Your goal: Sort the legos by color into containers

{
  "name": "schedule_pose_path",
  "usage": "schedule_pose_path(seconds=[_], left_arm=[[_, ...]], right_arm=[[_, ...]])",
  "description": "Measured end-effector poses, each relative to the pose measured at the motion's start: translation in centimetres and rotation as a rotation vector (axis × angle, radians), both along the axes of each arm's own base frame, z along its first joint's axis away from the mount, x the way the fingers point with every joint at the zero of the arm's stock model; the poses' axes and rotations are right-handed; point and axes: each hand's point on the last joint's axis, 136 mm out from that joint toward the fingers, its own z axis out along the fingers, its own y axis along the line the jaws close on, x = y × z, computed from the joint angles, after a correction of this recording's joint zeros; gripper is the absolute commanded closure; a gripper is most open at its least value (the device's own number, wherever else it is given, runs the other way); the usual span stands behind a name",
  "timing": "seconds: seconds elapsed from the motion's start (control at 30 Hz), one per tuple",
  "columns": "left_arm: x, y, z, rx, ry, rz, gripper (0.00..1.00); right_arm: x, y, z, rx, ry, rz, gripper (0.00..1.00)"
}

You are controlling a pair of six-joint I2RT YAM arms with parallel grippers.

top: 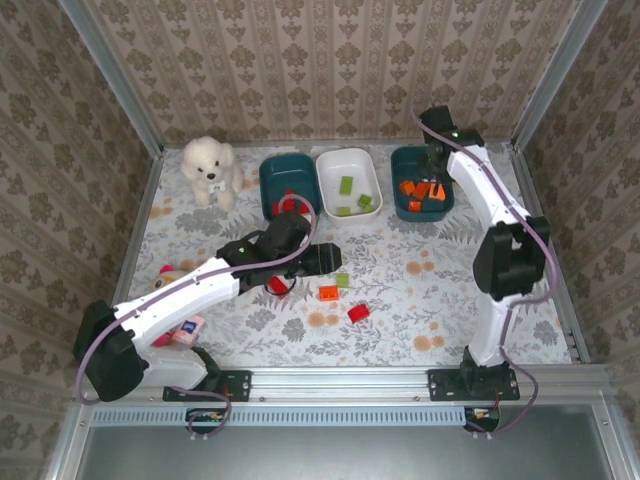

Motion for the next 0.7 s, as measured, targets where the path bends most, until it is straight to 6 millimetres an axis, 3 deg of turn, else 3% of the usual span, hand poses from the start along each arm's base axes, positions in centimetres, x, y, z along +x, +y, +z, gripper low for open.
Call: schedule_pose_path(seconds=[0.13,0.3,0.57,0.63,0.7], left_arm=[[0.0,0.0,0.0,0.004,-0.002,-0.002,0.33],[0.2,0.5,0.1,0.01,-0.005,0.01,0.32],[1.3,2.2,1.8,-0.012,-0.047,0.069,0.32],[1.5,2.7,2.0,-0.013,-0.053,0.085,0.32],[1.7,3.2,2.3,-0.014,-0.058,0.099,0.32]], right_arm=[[2.9,-0.9,-2.4,-0.032,0.017,-0.048,0.85],[4.2,-1.8,-5.8,-0.028,0.066,-0.126,0.84],[4.5,-3.5,-9.6,-0.004,0.129,-0.248,0.83],[4.1,-3.8,-10.4,-0.001,0.15,-0.272,0.79],[3.9,-4.1,-10.9,0.002,0.164,-0.292,0.69]])
